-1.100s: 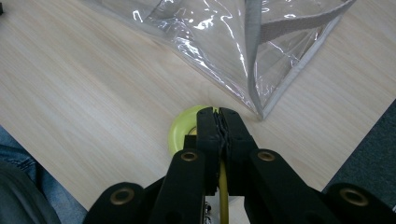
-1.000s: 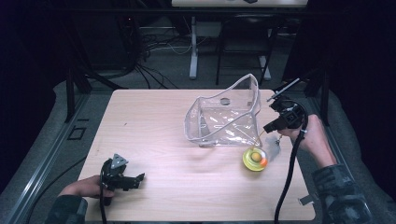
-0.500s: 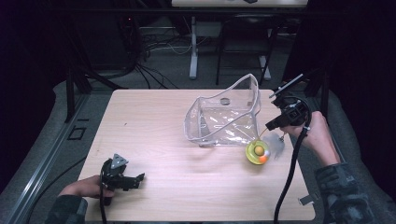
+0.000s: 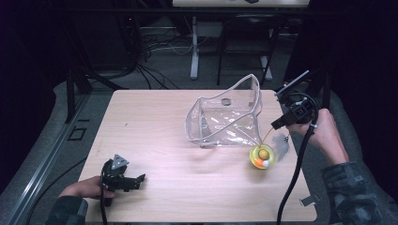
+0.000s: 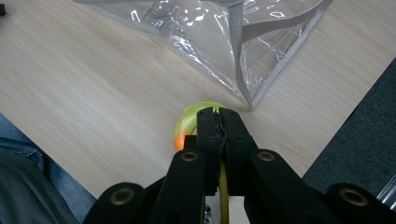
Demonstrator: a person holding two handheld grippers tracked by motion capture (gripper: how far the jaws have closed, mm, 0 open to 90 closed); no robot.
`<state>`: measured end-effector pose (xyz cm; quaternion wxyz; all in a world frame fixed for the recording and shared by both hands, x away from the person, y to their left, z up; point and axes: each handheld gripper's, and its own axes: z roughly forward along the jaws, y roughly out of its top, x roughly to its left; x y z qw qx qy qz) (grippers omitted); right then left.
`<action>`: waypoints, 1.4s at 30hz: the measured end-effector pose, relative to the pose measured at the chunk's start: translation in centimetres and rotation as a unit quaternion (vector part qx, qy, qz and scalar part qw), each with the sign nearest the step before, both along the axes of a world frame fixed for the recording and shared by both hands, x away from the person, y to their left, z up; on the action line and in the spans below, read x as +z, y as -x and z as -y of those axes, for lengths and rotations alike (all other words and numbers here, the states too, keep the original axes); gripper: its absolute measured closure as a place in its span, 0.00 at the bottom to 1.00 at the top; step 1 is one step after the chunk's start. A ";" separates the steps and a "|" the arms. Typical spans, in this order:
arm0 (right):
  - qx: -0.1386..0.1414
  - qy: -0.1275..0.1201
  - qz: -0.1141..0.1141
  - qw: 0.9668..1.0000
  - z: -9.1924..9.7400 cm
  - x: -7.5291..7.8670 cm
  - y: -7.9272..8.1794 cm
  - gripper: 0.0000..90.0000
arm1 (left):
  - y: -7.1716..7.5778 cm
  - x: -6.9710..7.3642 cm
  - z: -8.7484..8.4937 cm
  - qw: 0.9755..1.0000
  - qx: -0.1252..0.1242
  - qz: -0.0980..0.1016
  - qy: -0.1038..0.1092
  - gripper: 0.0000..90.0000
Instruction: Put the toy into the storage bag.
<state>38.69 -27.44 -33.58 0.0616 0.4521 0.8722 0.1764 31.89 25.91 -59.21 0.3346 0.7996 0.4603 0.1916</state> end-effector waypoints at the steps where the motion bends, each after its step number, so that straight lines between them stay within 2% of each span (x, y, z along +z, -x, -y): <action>1: -0.002 0.001 0.001 1.000 0.1 0.3 0.0 0.98 | 0.0 0.0 0.0 1.000 0.000 0.000 0.000 0.00; 14: -0.013 0.008 0.012 1.000 0.9 2.1 0.1 0.98 | 0.0 0.0 0.0 1.000 0.000 0.000 0.000 0.00; 18: -0.014 0.002 0.015 1.000 1.1 2.4 0.2 0.98 | 0.0 0.0 0.0 1.000 0.000 0.000 0.000 0.00; 19: -0.015 0.013 0.016 1.000 1.2 2.8 0.2 0.98 | 0.0 0.0 0.0 1.000 0.000 0.000 0.000 0.00; 23: -0.019 0.011 0.022 1.000 1.5 3.5 0.2 0.98 | 0.0 0.0 0.0 1.000 0.000 0.000 0.000 0.00; 24: -0.020 0.012 0.023 0.999 1.5 3.7 0.2 0.98 | 0.0 0.1 -0.1 1.000 -0.003 -0.006 -0.001 0.00; 42: -0.043 0.012 0.033 0.998 2.9 6.1 -1.4 0.98 | 0.0 0.1 0.0 1.000 -0.003 -0.005 -0.001 0.00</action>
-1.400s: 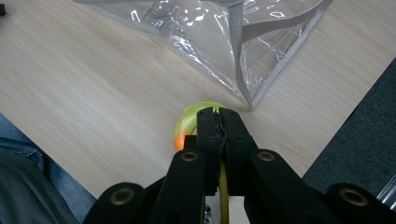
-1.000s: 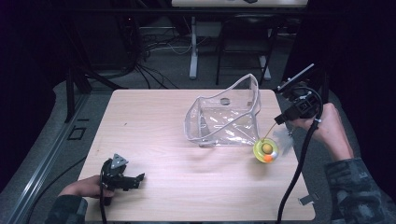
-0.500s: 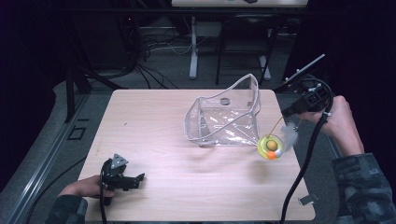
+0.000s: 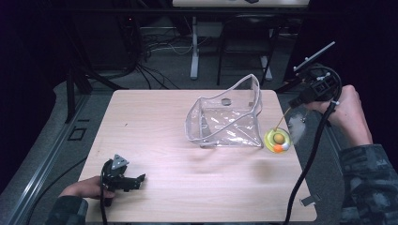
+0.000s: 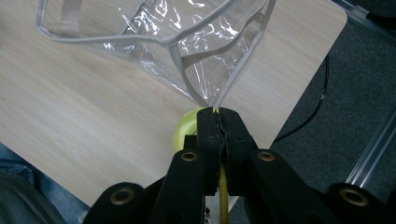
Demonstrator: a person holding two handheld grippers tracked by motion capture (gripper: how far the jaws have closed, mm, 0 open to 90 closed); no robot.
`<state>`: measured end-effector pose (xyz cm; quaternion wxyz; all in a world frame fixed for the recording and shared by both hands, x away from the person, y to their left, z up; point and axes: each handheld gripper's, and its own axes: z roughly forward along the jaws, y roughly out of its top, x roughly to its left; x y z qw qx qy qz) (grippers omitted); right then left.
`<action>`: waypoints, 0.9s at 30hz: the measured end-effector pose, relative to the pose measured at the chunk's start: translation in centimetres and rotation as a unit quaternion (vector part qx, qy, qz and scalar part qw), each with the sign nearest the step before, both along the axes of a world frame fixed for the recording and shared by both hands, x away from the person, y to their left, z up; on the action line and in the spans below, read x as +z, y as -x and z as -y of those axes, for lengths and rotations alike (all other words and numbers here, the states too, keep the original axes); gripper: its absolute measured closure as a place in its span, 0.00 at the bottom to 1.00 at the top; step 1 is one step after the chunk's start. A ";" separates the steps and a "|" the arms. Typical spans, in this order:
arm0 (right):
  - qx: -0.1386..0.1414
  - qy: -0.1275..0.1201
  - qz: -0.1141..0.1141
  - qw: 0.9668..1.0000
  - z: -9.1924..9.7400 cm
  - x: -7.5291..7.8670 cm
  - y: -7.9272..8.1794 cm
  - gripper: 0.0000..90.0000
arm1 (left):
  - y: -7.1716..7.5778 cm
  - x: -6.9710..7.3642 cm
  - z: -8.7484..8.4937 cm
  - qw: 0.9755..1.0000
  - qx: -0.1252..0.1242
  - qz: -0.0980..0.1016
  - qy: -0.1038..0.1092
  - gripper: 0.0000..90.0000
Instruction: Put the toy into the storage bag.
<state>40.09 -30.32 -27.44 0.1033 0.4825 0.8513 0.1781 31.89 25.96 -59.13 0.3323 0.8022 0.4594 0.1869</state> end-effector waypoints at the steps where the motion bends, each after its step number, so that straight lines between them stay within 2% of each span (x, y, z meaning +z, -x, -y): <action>1: -0.002 -0.003 0.000 1.000 0.0 0.2 -0.1 0.98 | 0.0 0.0 0.0 1.000 0.000 0.000 0.000 0.00; 18: -0.021 0.007 0.021 1.000 0.2 3.2 -2.1 0.98 | 0.0 0.0 0.0 1.000 0.000 0.000 0.000 0.00; 27: -0.031 0.007 0.029 0.999 0.7 4.1 -2.6 0.98 | 0.0 0.0 0.0 1.000 0.000 0.000 0.000 0.00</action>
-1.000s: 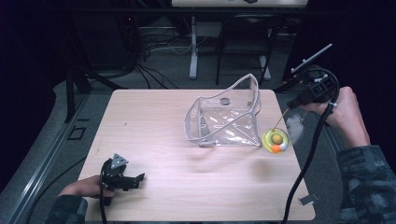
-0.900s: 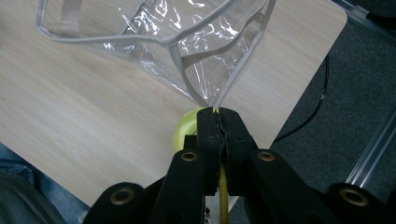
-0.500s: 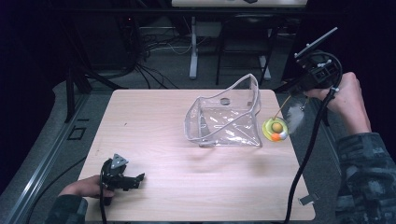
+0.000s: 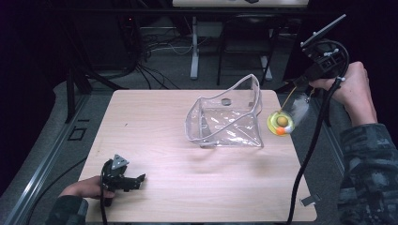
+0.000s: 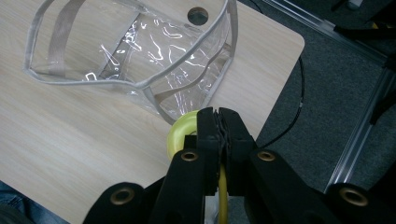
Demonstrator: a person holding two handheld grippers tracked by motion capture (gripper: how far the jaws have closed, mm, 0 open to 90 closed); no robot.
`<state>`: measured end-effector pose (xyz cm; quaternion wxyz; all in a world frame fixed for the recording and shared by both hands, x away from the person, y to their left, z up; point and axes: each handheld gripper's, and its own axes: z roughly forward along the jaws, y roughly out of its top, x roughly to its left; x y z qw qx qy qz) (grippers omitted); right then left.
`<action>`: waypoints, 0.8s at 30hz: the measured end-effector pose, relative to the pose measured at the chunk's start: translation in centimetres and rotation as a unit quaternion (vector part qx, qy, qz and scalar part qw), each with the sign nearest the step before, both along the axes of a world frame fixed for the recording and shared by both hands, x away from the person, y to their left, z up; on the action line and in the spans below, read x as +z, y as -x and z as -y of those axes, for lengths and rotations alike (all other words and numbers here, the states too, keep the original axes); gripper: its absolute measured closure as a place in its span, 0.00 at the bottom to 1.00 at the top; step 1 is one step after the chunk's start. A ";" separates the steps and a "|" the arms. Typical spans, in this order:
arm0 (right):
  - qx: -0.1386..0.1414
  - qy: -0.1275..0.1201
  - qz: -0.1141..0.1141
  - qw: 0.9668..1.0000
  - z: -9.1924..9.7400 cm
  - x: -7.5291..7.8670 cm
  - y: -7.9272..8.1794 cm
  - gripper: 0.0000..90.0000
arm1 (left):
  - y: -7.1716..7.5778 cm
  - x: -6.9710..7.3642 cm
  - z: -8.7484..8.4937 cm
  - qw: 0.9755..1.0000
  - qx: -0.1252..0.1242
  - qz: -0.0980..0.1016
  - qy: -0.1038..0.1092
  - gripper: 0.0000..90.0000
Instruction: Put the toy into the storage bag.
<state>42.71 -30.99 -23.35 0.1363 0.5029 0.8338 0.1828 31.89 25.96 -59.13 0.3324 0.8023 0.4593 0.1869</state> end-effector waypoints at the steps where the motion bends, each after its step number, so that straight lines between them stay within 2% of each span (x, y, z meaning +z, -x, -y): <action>1: 0.000 0.003 0.000 1.000 0.0 0.1 -0.1 0.98 | 0.0 0.0 0.0 1.000 0.000 0.000 0.000 0.00; 10: -0.004 0.000 0.012 1.000 -0.3 1.3 -0.4 0.98 | 0.0 0.0 0.0 1.000 0.000 0.000 0.000 0.00; 15: -0.002 0.009 0.022 1.000 -0.8 2.4 -0.4 0.98 | 0.0 0.0 0.0 1.000 0.000 0.000 0.000 0.00; 24: 0.001 0.012 0.025 1.000 -1.3 3.4 -0.5 0.98 | 0.0 0.0 0.0 1.000 0.000 0.000 0.000 0.00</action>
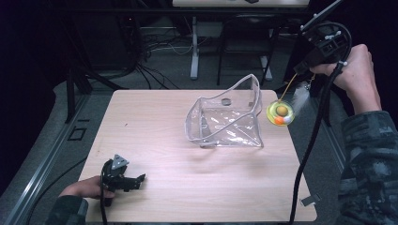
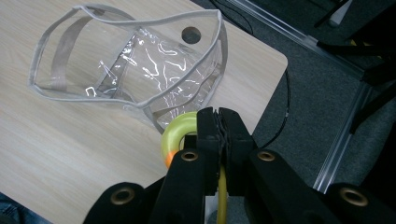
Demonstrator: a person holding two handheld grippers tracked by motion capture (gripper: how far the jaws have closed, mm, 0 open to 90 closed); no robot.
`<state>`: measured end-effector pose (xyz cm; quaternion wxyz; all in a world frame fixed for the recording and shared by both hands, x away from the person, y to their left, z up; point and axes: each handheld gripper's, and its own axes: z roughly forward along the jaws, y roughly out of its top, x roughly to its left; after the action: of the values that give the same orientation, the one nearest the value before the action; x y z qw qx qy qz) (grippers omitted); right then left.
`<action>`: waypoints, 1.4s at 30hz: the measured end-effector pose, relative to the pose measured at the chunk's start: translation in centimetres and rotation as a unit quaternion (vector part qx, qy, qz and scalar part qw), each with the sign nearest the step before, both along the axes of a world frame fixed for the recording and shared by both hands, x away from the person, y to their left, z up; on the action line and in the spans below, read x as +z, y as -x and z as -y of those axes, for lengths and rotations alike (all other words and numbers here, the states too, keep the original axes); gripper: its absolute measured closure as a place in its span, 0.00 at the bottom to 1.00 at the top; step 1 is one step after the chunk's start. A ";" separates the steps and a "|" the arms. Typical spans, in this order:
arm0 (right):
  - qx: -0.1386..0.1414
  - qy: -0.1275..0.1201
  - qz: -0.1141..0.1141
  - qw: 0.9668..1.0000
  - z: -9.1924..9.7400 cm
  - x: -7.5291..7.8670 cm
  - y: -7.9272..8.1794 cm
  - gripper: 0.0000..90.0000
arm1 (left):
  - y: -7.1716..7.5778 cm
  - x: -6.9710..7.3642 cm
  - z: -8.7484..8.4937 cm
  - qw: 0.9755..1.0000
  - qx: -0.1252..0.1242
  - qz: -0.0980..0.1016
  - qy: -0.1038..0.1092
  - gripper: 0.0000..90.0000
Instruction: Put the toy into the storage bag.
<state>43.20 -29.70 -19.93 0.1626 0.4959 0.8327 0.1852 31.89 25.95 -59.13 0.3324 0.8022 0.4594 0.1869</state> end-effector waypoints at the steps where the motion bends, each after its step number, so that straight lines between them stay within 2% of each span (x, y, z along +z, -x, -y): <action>1: 0.000 0.000 0.000 1.000 0.0 0.0 0.0 0.98 | 0.0 0.0 0.0 1.000 0.000 0.000 0.000 0.00; 3: 0.000 -0.002 0.001 1.000 -0.1 0.2 -0.1 0.98 | 0.0 0.0 0.0 1.000 0.000 0.000 0.000 0.00; 9: -0.001 0.014 0.006 1.000 -0.6 0.7 -0.4 0.98 | 0.0 0.0 0.0 1.000 0.000 0.000 0.000 0.00; 23: 0.008 0.013 0.018 1.000 -1.8 2.4 -0.7 0.98 | 0.0 0.0 0.0 1.000 0.001 0.000 0.001 0.00; 33: 0.013 0.020 0.032 0.999 -3.3 3.9 -1.2 0.98 | 0.0 0.0 0.0 1.000 0.000 0.000 0.001 0.00; 42: 0.031 0.022 0.042 0.998 -5.0 4.9 -1.6 0.98 | 0.0 0.0 0.0 1.000 0.000 0.000 0.001 0.00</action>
<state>44.81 -24.74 -15.08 0.2021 0.4579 0.8441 0.1922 31.89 25.95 -59.14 0.3329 0.8019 0.4597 0.1864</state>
